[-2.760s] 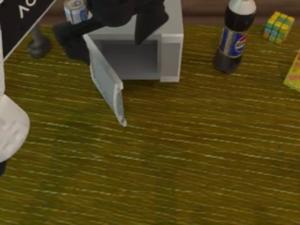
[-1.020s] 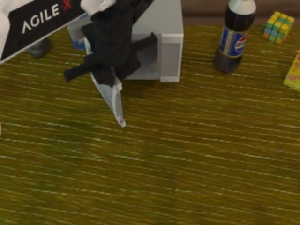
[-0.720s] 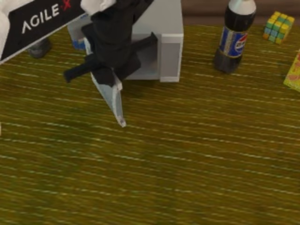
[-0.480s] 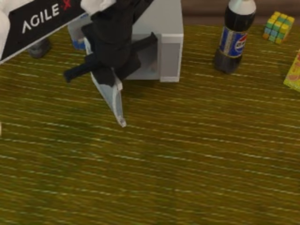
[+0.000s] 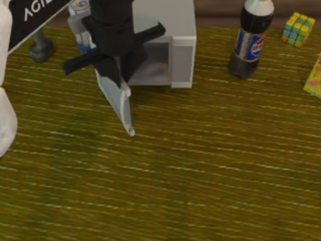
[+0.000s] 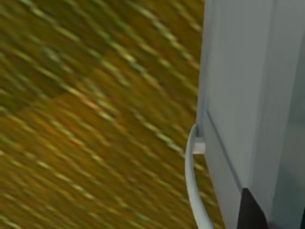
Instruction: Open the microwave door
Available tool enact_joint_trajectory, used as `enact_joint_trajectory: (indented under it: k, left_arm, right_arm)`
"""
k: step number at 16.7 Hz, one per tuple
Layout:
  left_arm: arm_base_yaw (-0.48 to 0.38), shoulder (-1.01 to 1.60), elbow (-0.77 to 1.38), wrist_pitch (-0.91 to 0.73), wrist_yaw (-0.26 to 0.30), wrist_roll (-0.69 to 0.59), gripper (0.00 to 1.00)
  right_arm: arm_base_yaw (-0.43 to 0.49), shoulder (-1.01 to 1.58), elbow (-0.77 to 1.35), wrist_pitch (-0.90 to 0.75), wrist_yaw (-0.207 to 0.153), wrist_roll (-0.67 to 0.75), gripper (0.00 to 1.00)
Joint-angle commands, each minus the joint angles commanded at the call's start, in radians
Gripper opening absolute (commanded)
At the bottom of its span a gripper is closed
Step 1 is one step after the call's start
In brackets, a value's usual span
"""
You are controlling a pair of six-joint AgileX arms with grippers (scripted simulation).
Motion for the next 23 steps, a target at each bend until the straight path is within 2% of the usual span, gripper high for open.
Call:
enact_joint_trajectory:
  k: [2,12,23]
  left_arm:
    - [0.005,0.014,0.028,-0.028,0.021,0.01,0.0]
    - [0.006,-0.003,-0.077,0.059,0.022,0.011,0.0]
    - [0.006,-0.004,-0.083,0.063,0.022,0.011,0.0]
  right_arm:
    - [0.0,0.0,0.0,0.0,0.0,0.0,1.0]
    - [0.0,0.0,0.0,0.0,0.0,0.0,1.0]
    - [0.0,0.0,0.0,0.0,0.0,0.0,1.0]
